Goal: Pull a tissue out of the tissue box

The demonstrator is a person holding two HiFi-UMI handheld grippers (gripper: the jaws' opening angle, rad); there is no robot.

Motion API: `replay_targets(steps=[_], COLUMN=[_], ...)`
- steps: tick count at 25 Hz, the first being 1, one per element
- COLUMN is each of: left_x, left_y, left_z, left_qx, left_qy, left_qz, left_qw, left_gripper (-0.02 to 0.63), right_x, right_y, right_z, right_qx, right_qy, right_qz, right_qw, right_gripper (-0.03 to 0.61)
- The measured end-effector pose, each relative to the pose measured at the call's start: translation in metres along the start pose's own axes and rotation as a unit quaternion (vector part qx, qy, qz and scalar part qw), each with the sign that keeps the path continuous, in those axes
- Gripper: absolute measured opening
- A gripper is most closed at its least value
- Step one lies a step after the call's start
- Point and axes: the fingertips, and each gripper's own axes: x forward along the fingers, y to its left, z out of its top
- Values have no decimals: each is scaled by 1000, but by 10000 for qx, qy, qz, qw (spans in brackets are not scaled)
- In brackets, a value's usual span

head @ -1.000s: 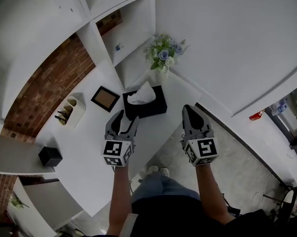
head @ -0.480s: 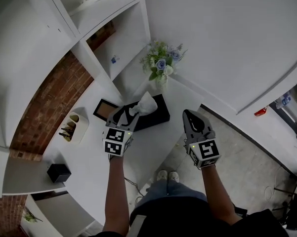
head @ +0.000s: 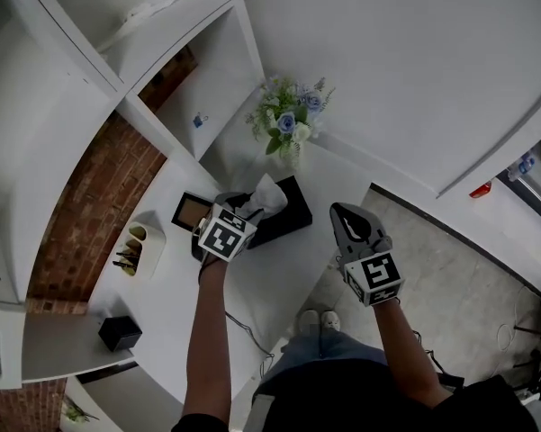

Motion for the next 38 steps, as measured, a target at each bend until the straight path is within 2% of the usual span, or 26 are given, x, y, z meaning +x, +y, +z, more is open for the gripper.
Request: replay_targets(steps=[4,8,15,17,19,25,38], left_x=[15,20,23,23,22,15,-18], left_y=[0,2,1,-1,0,4,20], left_z=[-5,-11,-15,-16,-15,-8,20], left_qx=[-167,-278,-128,-3,73,-48,10], left_qy=[268,529,697,707,680,478,-164], left_qz=[-39,40,186,221,285,401,920], left_qw=[9995,9982,9973,9973,9972,9980,9956], left_gripper=[205,153,27,15,12,11,11], right_x=[-7,-10,-12,-12,-12,-10,-14], right_y=[-7,-13,-12,-12,-11,-9,-3], right_z=[-4,-6,-8,-8,-8,-4,-1], right_qx=[8,3,6,-83,-24,-33,-24], right_qy=[43,41,88,117,91,22,32], right_qz=[-68,-126,-97,-87,-69,-28,-26], right_qw=[10000,9999,9999,9999,9999,10000,10000], right_gripper=[-2,-2,-2,-2,-2,-2,-2])
